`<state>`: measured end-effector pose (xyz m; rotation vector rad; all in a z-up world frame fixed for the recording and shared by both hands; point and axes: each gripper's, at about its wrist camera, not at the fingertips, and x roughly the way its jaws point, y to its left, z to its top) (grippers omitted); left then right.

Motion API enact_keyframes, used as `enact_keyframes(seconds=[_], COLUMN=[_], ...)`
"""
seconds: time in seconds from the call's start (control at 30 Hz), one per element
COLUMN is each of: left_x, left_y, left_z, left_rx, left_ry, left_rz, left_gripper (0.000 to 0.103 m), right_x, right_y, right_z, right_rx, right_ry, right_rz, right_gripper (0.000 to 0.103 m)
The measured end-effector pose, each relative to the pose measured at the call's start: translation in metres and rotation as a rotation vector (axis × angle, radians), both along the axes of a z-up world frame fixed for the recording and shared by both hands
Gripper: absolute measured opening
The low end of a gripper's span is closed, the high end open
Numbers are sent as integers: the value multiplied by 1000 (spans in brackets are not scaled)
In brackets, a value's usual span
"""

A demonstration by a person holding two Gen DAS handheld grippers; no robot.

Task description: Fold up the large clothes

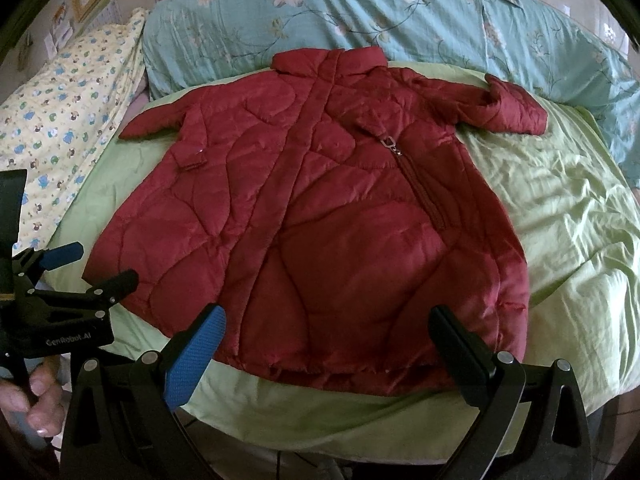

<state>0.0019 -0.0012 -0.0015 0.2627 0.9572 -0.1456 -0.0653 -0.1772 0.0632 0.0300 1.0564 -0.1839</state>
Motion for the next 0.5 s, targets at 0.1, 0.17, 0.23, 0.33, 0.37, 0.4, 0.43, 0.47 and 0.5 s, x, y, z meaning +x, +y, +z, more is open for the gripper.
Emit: enact_keyframes(seconds=[0.1,0.17,0.23,0.33,0.37,0.4,0.43,0.47,0.5], left_x=[1,3,5,7,7,9,10,11,13], left_y=[0,1,1,1,1,1,0,0,-1], left_z=[0,-1,-2,-4,-5,-5,-6,-6,-7], left_rx=[-18,-31,-24,-22,-27,-26,-30,-34,-24], left_ry=[0,2,17,31,32,43,49,58,62], left_rz=[0,-1,-2,-4,-5,-4,-3,-3,-1], left_gripper=[102,102,102,102,102,102,102,102,102], right_x=[-1,0,0,1,2,2,3,4,4], right_y=[-1,-1,-1,-2,-3,-3,-4,-4,-5], right_z=[0,0,0,0,0,0,0,0,0], right_rx=[2,4,3,8,10,11,11,11,12], right_ry=[0,-1,-1,-1,0,1,3,4,4], right_rz=[-1,-1,-1,-5,-6,-7,-8,-7,-8], right_gripper=[102,102,102,102,102,102,102,102,102])
